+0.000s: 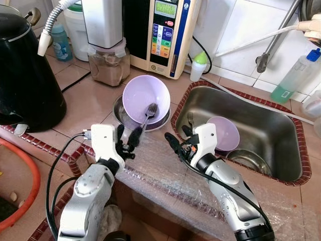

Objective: Kitchen organization

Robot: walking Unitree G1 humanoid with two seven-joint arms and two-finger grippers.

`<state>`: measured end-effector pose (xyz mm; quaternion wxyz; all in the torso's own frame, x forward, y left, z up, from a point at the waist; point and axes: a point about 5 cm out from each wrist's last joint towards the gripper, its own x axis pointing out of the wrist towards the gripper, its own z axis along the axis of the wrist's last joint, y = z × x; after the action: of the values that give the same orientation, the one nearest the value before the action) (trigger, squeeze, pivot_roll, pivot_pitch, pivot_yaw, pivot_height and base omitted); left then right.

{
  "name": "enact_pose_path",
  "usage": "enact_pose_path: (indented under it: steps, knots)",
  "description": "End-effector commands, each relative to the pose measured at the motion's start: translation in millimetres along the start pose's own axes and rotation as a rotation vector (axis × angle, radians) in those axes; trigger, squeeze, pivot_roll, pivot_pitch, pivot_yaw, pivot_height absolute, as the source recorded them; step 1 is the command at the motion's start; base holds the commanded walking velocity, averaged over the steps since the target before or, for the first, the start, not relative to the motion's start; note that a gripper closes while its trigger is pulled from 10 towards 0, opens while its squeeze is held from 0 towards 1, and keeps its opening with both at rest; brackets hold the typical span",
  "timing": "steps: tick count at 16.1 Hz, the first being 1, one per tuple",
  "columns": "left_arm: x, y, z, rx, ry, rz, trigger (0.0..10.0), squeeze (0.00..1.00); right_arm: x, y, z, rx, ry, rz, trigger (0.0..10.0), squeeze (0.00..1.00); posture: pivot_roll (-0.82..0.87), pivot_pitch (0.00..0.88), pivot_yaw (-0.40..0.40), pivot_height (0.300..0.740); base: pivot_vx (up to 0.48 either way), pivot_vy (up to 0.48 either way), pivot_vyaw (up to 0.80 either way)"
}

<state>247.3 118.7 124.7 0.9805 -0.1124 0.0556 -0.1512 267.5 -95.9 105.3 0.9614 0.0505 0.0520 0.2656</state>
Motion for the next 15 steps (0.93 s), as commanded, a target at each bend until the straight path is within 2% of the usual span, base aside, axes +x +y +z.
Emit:
enact_pose_path:
  steps: [1, 3, 10, 11, 12, 13, 14, 15]
  knots:
    - [2.2, -2.3, 2.5, -0.01, 0.0, -0.004, 0.2, 0.0, 0.3, -4.6, 3.0, -0.005, -0.007, -0.018, 10.0, 0.0, 0.05, 0.0, -0.065, 0.74, 0.0, 0.0, 0.0]
    - [3.2, -1.4, 3.7, -0.03, 0.0, 0.0, 0.0, 0.0, 1.0, -5.0, 3.5, -0.007, -0.007, -0.018, 10.0, 0.0, 0.05, 0.0, -0.063, 0.74, 0.0, 0.0, 0.0]
    - [6.2, -3.6, 2.7, -0.2, 0.069, -0.014, 0.0, 0.0, 2.6, -2.2, 1.8, 0.002, -0.012, -0.023, 10.0, 0.0, 0.05, 0.0, -0.044, 0.74, 0.0, 0.0, 0.0]
    - [6.4, -4.3, 3.6, -0.201, 0.078, -0.026, 6.7, 0.0, 2.8, -2.3, 1.6, 0.002, -0.012, -0.023, 10.0, 0.0, 0.05, 0.0, -0.044, 0.74, 0.0, 0.0, 0.0]
    - [6.4, -5.0, 3.4, -0.192, 0.091, -0.033, 10.0, 0.0, 2.8, -2.6, 1.4, 0.001, -0.011, -0.023, 10.0, 0.0, 0.05, 0.0, -0.044, 0.74, 0.0, 0.0, 0.0]
    - [6.2, -6.0, 3.7, -0.202, 0.09, -0.039, 10.0, 0.0, 2.9, -2.6, 1.4, 0.0, -0.011, -0.023, 10.0, 0.0, 0.05, 0.0, -0.044, 0.74, 0.0, 0.0, 0.0]
    - [6.3, -6.4, 3.0, -0.212, 0.097, -0.036, 7.1, 0.0, 3.2, -3.0, 1.7, -0.002, -0.012, -0.022, 10.0, 0.0, 0.05, 0.0, -0.045, 0.74, 0.0, 0.0, 0.0]
    - [6.2, -6.6, 2.3, -0.213, 0.105, -0.038, 3.5, 0.0, 3.3, -3.1, 1.8, -0.003, -0.012, -0.021, 10.0, 0.0, 0.05, 0.0, -0.045, 0.74, 0.0, 0.0, 0.0]
